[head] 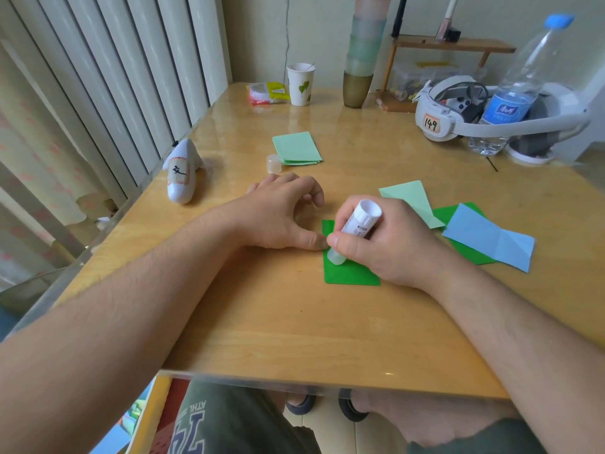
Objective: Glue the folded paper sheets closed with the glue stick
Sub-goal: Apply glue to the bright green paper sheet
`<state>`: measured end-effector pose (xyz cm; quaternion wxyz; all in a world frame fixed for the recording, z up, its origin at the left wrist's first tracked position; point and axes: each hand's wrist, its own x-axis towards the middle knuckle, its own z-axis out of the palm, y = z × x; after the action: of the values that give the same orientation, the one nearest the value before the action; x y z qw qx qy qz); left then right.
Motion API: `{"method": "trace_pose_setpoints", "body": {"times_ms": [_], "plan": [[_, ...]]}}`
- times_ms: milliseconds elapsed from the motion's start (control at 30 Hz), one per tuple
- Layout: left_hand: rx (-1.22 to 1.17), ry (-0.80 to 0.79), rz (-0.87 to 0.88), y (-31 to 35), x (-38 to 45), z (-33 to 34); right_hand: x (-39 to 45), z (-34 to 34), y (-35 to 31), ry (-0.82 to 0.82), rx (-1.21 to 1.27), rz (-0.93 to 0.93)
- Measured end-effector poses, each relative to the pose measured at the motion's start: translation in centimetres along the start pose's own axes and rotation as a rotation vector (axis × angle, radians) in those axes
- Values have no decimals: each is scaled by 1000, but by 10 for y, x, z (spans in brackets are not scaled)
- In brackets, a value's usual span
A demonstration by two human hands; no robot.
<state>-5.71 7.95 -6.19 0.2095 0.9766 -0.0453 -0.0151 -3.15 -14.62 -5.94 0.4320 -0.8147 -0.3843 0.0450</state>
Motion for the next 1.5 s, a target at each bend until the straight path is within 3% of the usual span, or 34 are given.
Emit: {"method": "trace_pose_setpoints", "body": {"times_ms": [333, 967, 1200, 1400, 1500], "plan": [[-10, 14, 2, -1, 0, 2, 0, -3, -5, -48, -83, 12], [-12, 6, 23, -5, 1, 1, -12, -26, 15, 37, -106, 86], [-10, 5, 26, -5, 2, 1, -9, -28, 16, 174, 13, 81], [-7, 8, 21, -5, 1, 1, -12, -20, 13, -13, 6, 43], [1, 4, 23, -5, 2, 1, -11, -22, 14, -23, -55, 58]]}}
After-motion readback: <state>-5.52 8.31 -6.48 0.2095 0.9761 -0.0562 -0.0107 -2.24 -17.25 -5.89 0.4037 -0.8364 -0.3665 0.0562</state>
